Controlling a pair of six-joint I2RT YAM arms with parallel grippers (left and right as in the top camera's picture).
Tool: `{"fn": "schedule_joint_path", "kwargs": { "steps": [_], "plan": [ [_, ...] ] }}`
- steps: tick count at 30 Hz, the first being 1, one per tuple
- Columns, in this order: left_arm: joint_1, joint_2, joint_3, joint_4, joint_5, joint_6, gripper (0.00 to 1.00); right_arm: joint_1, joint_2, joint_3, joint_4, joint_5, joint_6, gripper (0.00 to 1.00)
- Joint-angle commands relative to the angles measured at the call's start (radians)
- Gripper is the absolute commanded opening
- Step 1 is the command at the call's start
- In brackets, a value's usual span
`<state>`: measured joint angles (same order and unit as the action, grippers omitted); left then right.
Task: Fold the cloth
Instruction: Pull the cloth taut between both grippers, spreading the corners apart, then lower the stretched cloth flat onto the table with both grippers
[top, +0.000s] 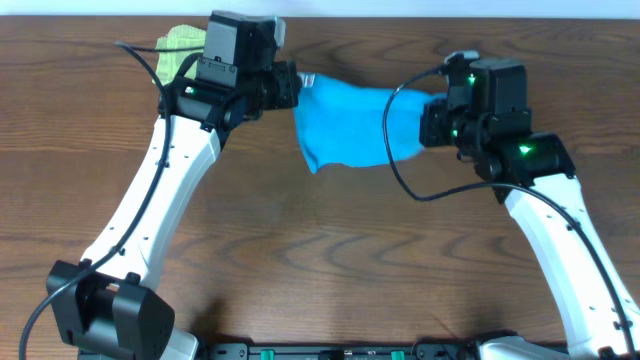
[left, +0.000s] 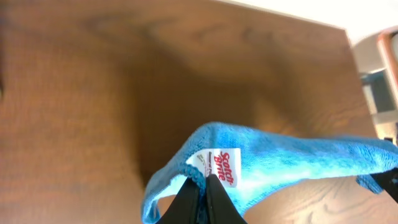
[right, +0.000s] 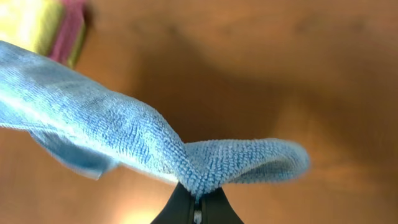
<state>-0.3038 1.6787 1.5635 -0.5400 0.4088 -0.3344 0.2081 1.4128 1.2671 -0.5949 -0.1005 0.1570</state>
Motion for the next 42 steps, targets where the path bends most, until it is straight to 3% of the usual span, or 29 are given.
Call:
{"fn": "schedule_joint_path", "kwargs": {
  "steps": [1,7,13,16,24,33,42],
  "plan": [
    [0.008,-0.018,0.030,0.030,-0.006,0.024,0.06,0.006,-0.006,0.021,0.054,0.010,-0.051,0.01],
    [0.030,-0.019,0.038,-0.057,-0.009,0.055,0.06,0.009,-0.015,0.052,-0.001,0.011,-0.076,0.01],
    [0.027,-0.018,0.034,-0.315,-0.027,0.131,0.06,0.014,-0.019,0.043,-0.260,-0.002,-0.076,0.02],
    [0.022,-0.018,0.011,-0.403,-0.056,0.142,0.06,0.026,-0.019,-0.008,-0.288,-0.010,-0.076,0.02],
    [-0.025,-0.019,-0.005,-0.511,0.037,0.140,0.06,0.030,-0.031,-0.056,-0.372,-0.020,-0.060,0.02],
    [-0.129,-0.018,-0.005,-0.645,0.023,0.158,0.06,0.041,-0.057,-0.062,-0.552,-0.035,-0.058,0.02],
    [-0.174,-0.019,-0.104,-0.717,-0.056,0.136,0.06,0.053,-0.145,-0.289,-0.481,-0.039,-0.039,0.02]
  ]
}}
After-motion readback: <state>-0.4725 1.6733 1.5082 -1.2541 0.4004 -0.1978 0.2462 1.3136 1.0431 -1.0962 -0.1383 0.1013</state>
